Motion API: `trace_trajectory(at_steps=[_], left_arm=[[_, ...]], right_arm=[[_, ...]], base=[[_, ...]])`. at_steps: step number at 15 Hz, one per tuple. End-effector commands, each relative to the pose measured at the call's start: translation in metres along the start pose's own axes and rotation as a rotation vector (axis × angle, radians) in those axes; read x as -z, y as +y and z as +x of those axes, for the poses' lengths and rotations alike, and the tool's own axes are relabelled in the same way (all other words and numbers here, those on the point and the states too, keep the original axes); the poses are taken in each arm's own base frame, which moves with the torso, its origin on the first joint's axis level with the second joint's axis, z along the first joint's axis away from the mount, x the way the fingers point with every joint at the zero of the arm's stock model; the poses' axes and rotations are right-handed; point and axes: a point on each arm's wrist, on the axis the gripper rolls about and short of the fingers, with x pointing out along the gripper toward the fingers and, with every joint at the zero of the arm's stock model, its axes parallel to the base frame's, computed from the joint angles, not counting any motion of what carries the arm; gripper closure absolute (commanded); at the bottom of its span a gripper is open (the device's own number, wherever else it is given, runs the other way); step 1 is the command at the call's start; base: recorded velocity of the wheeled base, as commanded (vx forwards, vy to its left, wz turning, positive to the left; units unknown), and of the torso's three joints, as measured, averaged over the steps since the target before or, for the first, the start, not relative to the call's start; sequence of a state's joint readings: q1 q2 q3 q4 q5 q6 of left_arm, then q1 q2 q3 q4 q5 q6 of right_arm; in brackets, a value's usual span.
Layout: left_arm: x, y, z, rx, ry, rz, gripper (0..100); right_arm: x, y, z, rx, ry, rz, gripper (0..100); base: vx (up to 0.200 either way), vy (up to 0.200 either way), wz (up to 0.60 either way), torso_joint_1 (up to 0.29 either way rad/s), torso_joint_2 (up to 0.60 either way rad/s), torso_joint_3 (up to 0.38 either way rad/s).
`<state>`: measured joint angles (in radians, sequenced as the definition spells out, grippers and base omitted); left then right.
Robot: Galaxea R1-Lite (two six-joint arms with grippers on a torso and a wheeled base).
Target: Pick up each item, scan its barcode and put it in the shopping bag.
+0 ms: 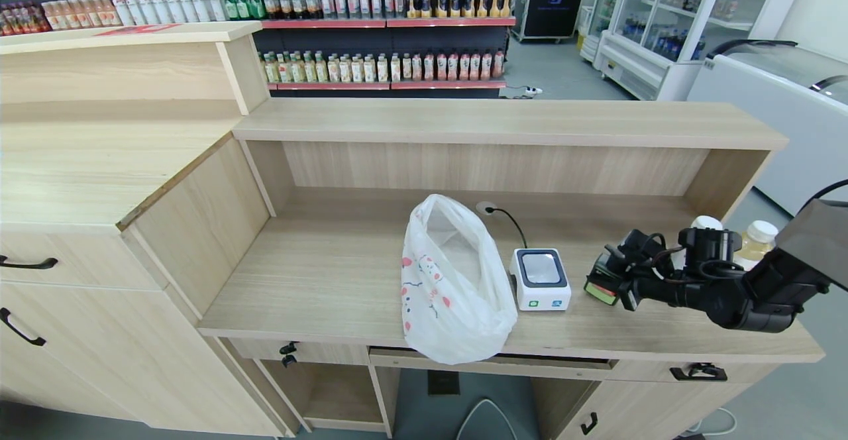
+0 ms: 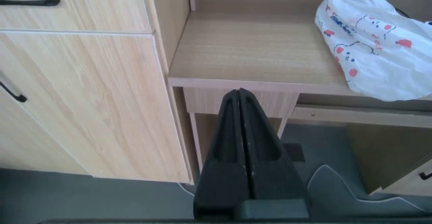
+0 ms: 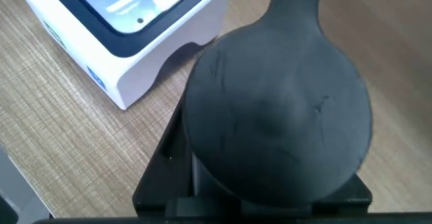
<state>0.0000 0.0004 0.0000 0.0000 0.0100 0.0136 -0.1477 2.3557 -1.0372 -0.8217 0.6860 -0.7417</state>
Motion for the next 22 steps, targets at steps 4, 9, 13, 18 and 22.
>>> trace_trajectory(at_steps=[4, 9, 13, 18, 22], left_arm=[[0.0, 0.0, 0.0, -0.001, 0.0, -0.001, 100], [0.0, 0.0, 0.0, -0.001, 0.0, -0.001, 100], [0.0, 0.0, 0.0, -0.001, 0.0, 0.0, 100], [0.0, 0.0, 0.0, -0.001, 0.0, -0.001, 100], [0.0, 0.0, 0.0, -0.001, 0.0, 0.0, 100]], right_arm=[[-0.083, 0.01, -0.072, 0.076, -0.085, -0.169, 100], [-0.113, -0.003, -0.16, 0.262, 0.032, -0.289, 100], [-0.146, -0.002, -0.191, 0.293, -0.12, -0.41, 100], [-0.163, 0.053, -0.226, 0.311, -0.347, -0.945, 100], [-0.213, 0.118, -0.208, 0.268, -0.791, -1.637, 100]], base=[[0.0, 0.0, 0.0, 0.0, 0.0, 0.0], [0.0, 0.0, 0.0, 0.0, 0.0, 0.0], [0.0, 0.0, 0.0, 0.0, 0.0, 0.0], [0.0, 0.0, 0.0, 0.0, 0.0, 0.0], [0.0, 0.0, 0.0, 0.0, 0.0, 0.0]])
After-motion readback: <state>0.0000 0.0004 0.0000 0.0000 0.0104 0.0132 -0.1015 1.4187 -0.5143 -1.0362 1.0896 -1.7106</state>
